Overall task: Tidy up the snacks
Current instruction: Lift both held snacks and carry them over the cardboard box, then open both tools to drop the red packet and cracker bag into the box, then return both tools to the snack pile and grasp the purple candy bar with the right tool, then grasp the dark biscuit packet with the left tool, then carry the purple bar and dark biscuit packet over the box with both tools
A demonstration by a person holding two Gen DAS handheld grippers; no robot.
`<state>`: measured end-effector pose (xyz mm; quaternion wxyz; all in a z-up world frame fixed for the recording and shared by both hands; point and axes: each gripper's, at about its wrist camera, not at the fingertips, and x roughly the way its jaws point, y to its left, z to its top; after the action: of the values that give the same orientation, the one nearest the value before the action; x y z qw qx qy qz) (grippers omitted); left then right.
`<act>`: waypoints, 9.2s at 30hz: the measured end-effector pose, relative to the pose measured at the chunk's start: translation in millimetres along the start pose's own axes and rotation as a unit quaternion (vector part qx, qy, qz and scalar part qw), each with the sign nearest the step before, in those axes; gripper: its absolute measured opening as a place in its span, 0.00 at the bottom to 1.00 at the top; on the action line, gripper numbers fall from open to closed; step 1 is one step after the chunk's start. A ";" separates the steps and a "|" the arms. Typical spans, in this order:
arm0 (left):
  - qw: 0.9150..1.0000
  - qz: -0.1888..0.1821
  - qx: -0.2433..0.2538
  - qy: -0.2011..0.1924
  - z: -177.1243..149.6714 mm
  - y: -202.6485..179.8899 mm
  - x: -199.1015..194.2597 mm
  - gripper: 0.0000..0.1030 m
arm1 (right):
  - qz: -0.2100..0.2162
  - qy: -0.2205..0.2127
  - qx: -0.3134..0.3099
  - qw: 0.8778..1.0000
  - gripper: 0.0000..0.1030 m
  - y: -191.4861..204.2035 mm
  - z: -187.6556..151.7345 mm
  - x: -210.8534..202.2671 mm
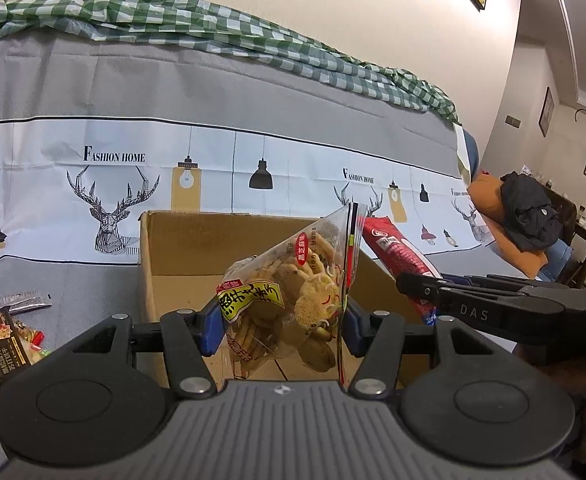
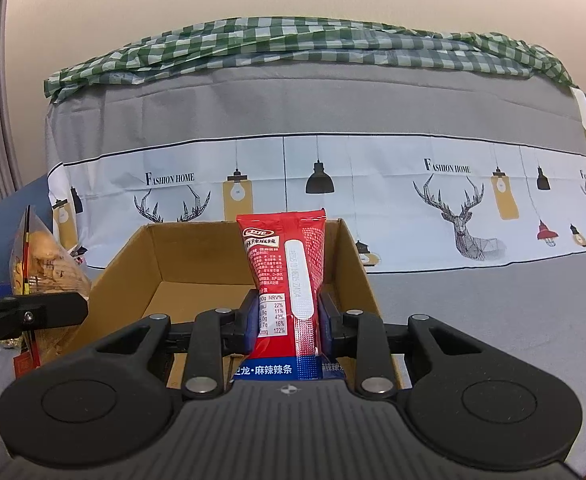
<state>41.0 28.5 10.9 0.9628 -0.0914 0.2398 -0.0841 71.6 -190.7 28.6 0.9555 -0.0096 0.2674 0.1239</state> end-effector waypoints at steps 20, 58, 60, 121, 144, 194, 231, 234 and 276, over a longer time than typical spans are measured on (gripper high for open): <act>1.000 -0.011 -0.007 0.006 0.9 0.0 -1.4 0.70 | 0.003 0.000 -0.009 1.000 0.31 2.0 -1.5 -1.3; 0.992 0.052 -0.052 0.102 -10.8 21.8 26.7 0.67 | -0.164 0.096 0.030 0.981 0.37 -31.3 -15.3 30.7; 0.993 0.047 -0.053 0.095 -9.3 22.4 22.5 0.67 | -0.153 0.074 0.021 0.985 0.46 -24.6 -12.3 25.0; 0.912 0.193 -0.298 0.206 -27.5 256.2 51.8 0.41 | 0.135 0.230 -0.220 0.938 0.21 299.5 -94.9 91.2; 0.901 0.169 -0.288 0.277 -55.1 217.4 -24.4 0.31 | 0.202 0.285 -0.113 0.930 0.23 273.6 -87.3 73.1; 0.914 0.167 -0.192 0.317 -54.0 195.2 10.0 0.38 | 0.188 0.289 -0.147 0.927 0.17 282.5 -92.7 75.5; 0.965 0.143 -0.214 0.041 21.9 145.8 -14.2 0.38 | 0.212 0.040 0.014 0.976 0.16 153.3 4.1 14.3; 0.969 0.129 -0.210 0.033 26.4 133.2 -7.7 0.38 | 0.198 0.028 0.024 0.979 0.16 140.5 5.6 14.8; 0.991 -0.015 -0.129 -0.029 46.3 30.9 28.7 0.38 | 0.005 -0.023 0.093 0.995 0.16 36.6 4.5 18.7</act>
<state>91.7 58.8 31.7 0.9482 -0.2208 0.2192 -0.0640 80.5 -150.5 24.6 0.9576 0.0836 0.2556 0.1036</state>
